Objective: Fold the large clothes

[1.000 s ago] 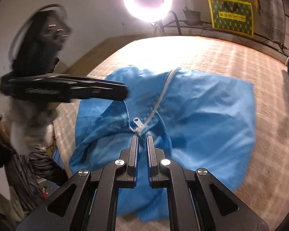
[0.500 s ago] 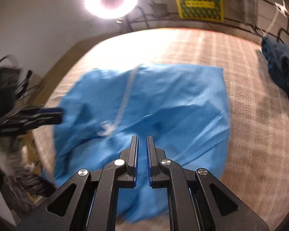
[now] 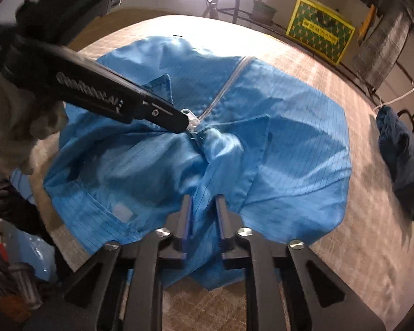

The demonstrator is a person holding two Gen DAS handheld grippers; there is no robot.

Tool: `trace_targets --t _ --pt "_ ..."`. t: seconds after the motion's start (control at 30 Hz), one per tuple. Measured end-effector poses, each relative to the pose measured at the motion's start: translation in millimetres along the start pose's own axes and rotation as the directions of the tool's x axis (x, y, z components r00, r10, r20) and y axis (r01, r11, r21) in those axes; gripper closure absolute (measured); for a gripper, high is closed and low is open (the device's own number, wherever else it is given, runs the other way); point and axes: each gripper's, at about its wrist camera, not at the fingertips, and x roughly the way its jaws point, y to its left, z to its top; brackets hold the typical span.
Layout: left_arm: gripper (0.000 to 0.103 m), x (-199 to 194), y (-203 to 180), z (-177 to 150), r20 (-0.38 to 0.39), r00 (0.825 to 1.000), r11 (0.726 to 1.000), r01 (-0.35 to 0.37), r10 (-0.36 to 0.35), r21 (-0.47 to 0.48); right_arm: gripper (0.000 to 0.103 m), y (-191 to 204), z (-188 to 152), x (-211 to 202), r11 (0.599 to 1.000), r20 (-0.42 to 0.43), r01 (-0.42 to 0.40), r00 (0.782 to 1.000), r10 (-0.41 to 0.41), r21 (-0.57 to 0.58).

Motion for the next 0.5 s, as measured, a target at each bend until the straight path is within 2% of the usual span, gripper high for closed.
trace_targets --t 0.1,0.2,0.27,0.33,0.43,0.5 --pt "0.078 7.0 4.2 -0.3 -0.006 1.000 1.000 -0.007 0.007 0.004 0.102 -6.6 -5.2 -4.5 1.000 0.013 -0.020 1.000 0.020 0.005" --pt "0.078 7.5 5.6 -0.7 -0.004 1.000 1.000 0.000 0.000 0.008 0.103 -12.2 -12.7 -5.9 0.996 0.008 -0.090 0.996 0.090 -0.004" --pt "0.078 1.5 6.3 0.4 0.001 1.000 1.000 0.019 -0.019 0.001 0.103 -14.6 -17.5 -4.6 0.997 0.007 -0.075 0.997 0.075 0.003" --pt "0.078 -14.4 9.8 2.0 0.029 0.999 0.999 0.034 -0.034 -0.010 0.102 -16.1 -17.4 -12.5 0.994 0.019 -0.110 0.994 0.110 0.026" --pt "0.078 -52.6 19.6 0.9 0.099 0.993 0.997 0.068 -0.065 -0.033 0.090 -18.3 -11.6 -39.7 0.987 0.096 -0.160 0.983 0.158 0.012" --pt "0.078 -77.0 32.2 -4.1 0.153 0.987 0.997 0.057 -0.049 -0.049 0.072 -24.6 -5.4 -54.6 0.980 0.167 -0.196 0.967 0.190 0.022"
